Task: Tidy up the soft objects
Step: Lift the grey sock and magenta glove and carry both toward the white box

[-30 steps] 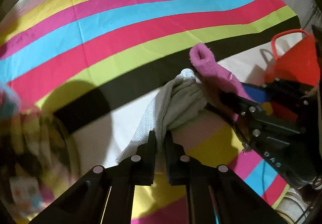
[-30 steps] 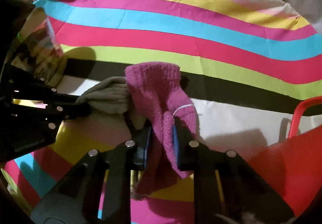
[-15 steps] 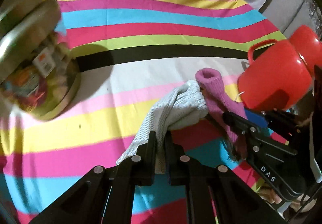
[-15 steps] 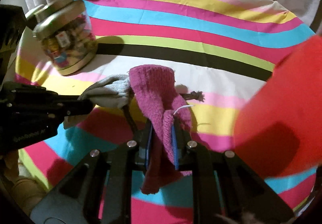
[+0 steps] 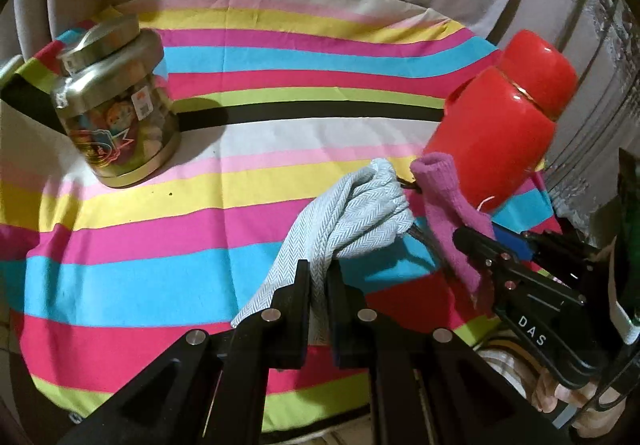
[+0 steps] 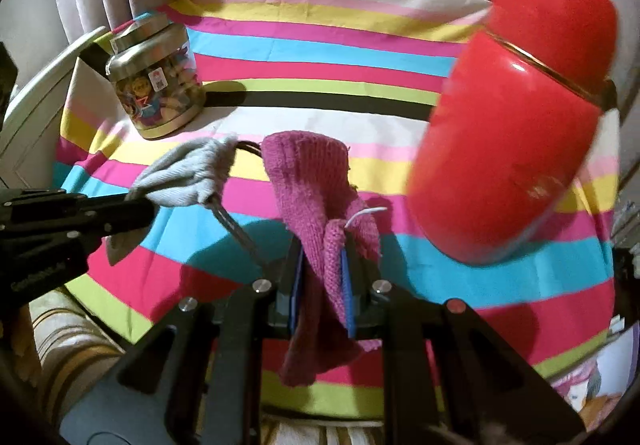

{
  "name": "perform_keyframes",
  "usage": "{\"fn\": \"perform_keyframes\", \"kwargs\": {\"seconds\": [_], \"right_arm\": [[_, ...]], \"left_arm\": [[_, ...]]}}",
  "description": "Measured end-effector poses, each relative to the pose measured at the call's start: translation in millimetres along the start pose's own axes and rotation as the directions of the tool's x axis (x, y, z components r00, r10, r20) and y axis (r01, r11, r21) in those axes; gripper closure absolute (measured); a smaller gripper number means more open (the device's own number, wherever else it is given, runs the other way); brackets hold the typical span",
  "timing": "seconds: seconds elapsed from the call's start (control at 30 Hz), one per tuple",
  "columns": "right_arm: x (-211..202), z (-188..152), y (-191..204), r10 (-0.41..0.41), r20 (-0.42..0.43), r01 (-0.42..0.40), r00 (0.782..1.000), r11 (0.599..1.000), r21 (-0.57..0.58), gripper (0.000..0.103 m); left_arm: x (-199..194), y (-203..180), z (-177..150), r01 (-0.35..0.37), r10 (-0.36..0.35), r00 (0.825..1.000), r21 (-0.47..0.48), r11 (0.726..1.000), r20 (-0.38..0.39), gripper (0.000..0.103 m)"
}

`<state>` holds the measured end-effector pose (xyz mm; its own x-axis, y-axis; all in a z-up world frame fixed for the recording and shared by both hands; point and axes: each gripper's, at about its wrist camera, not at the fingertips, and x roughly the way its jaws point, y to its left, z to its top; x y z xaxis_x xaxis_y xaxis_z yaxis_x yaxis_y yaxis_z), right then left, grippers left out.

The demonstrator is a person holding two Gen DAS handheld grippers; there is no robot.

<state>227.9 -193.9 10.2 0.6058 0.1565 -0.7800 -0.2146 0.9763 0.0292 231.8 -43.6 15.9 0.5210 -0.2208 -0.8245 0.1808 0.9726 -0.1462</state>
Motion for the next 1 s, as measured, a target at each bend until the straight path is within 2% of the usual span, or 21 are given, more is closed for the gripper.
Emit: {"fn": "perform_keyframes", "kwargs": {"seconds": [0.27, 0.5, 0.7, 1.0], "right_arm": [[-36.8, -22.3, -20.0, -0.022, 0.020, 0.021, 1.000, 0.999, 0.042, 0.083], [-63.5, -42.6, -42.5, -0.055, 0.023, 0.053, 0.998, 0.996, 0.076, 0.083], [-96.1, -66.1, -76.8, -0.115, 0.023, 0.112, 0.993, 0.987, 0.119, 0.083], [-152.9, -114.4, -150.7, -0.254, -0.010, 0.249, 0.967, 0.939, 0.236, 0.083]], "left_arm": [[-24.9, -34.2, -16.7, 0.024, -0.025, 0.999, 0.030, 0.999, 0.040, 0.095], [-30.5, -69.6, -27.7, 0.049, -0.052, 0.998, 0.072, 0.996, 0.040, 0.095], [-35.0, -122.5, -39.4, 0.115, -0.120, 0.992, 0.139, 0.984, 0.026, 0.095], [-37.6, -223.7, -59.3, 0.247, -0.249, 0.968, 0.243, 0.938, -0.026, 0.095]]}}
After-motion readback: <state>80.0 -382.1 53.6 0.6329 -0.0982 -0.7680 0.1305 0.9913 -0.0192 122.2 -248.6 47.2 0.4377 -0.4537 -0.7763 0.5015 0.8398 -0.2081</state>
